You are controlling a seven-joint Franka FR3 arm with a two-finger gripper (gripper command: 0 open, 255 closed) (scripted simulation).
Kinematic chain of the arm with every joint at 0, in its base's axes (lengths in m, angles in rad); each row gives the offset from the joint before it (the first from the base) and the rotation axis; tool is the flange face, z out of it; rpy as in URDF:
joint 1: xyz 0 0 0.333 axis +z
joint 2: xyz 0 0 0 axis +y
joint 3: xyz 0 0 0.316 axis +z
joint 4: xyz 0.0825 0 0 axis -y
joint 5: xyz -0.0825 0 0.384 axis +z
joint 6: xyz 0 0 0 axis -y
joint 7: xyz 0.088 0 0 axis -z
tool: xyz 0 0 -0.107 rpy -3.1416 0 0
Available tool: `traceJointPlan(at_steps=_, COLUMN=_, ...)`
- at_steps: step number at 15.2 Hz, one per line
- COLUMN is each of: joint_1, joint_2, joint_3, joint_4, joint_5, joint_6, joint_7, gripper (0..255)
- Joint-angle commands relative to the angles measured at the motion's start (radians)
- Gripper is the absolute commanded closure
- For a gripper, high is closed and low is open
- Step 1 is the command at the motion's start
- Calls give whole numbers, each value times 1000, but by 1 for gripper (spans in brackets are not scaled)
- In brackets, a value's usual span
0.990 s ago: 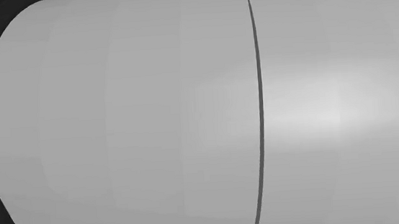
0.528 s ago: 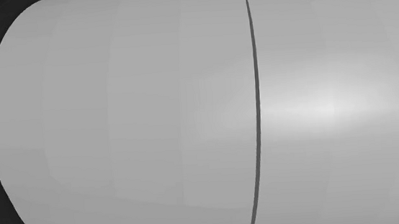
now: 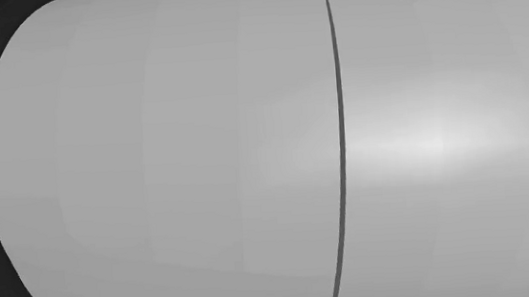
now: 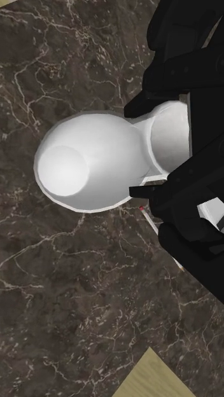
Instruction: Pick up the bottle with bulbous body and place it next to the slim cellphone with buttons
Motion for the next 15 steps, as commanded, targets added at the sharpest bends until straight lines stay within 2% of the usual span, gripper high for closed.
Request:
traceJointPlan(at_steps=1, joint_1=0, joint_2=0, joint_3=0, joint_4=0, joint_5=0, joint_6=0, joint_7=0, gripper=255)
traceJointPlan(at_steps=15, joint_1=-1, joint_2=-60, joint_3=4, joint_4=116, joint_5=-13, joint_6=-176, joint_7=14, gripper=255)
